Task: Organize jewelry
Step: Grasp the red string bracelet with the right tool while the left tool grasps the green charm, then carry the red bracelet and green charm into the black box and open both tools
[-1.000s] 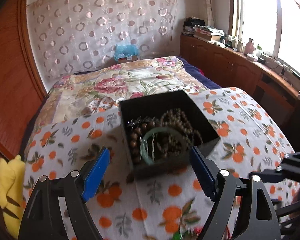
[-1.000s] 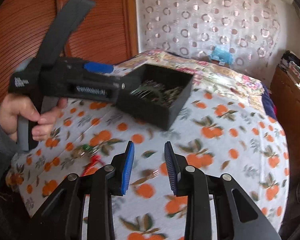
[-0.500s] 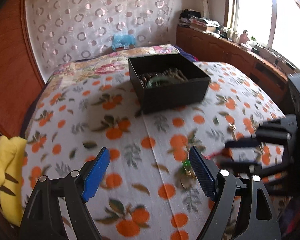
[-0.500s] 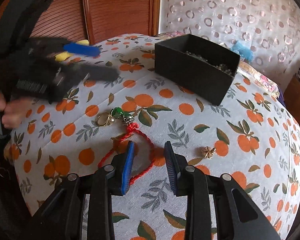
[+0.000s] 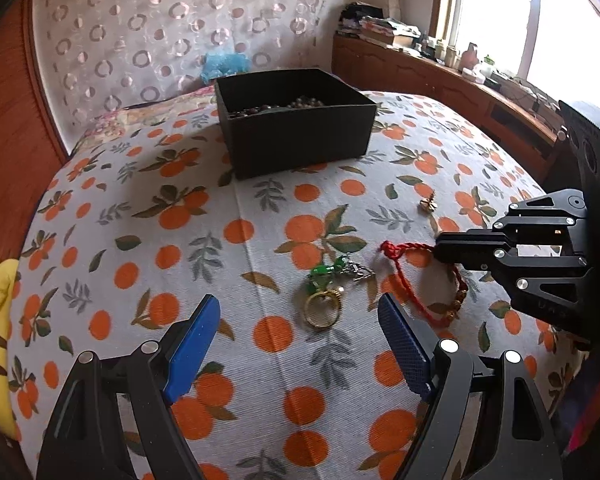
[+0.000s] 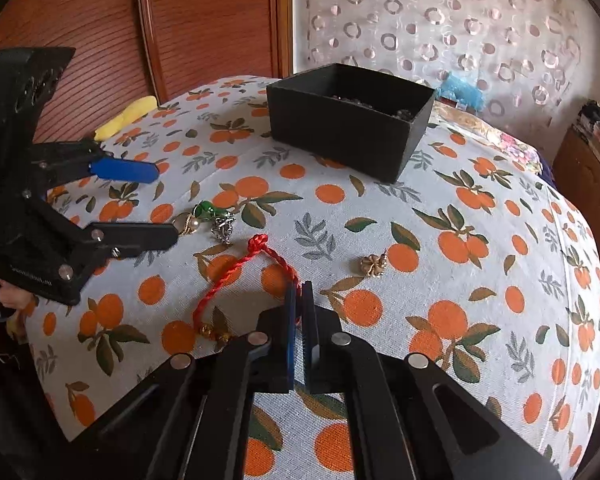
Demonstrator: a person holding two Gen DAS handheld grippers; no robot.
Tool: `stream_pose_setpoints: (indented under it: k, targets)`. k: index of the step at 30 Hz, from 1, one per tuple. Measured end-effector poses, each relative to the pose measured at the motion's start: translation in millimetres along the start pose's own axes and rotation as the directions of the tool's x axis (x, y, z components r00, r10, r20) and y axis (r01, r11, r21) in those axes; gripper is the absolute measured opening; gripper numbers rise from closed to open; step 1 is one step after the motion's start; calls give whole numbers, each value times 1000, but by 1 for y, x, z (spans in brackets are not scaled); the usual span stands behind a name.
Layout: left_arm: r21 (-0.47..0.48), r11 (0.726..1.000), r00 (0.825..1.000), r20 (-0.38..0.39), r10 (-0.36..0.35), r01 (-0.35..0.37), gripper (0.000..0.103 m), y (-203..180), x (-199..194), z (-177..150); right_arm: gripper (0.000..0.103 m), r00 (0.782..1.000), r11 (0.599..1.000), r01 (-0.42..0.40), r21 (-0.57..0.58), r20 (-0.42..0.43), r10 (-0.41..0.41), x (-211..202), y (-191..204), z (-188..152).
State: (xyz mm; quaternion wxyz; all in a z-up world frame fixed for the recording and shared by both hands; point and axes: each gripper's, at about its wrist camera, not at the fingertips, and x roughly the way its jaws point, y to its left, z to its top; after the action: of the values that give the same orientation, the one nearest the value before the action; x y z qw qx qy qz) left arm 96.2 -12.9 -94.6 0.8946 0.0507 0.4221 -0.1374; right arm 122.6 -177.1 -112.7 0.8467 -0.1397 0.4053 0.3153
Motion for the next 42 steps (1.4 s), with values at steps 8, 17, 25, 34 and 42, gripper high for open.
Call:
stream_pose_setpoints:
  k: [8,17,25,34,42]
  targets:
    - [45,999,1000,-19,0,1,60,-10,14,15,3,999,998,47,-38,2,-47,1,8,0]
    - [36,999,998,-56,-21,23,30,4,24,28,3,999,998,44,-35,2,-44,2,8,0]
    - [0,999,998,-54,-45,45,10,15,23,27,4,999,998,44,-35,3,-44,1,8,0]
    - [-29,1000,1000,25,-1,2,5,19,-5,38,3,999,998,50,-41,3,-50,2,8,0]
    - [-21,1000,995,104,-6,8,5,14,-33,49,3,1000,999,30,-25,8,-30,1,5,1]
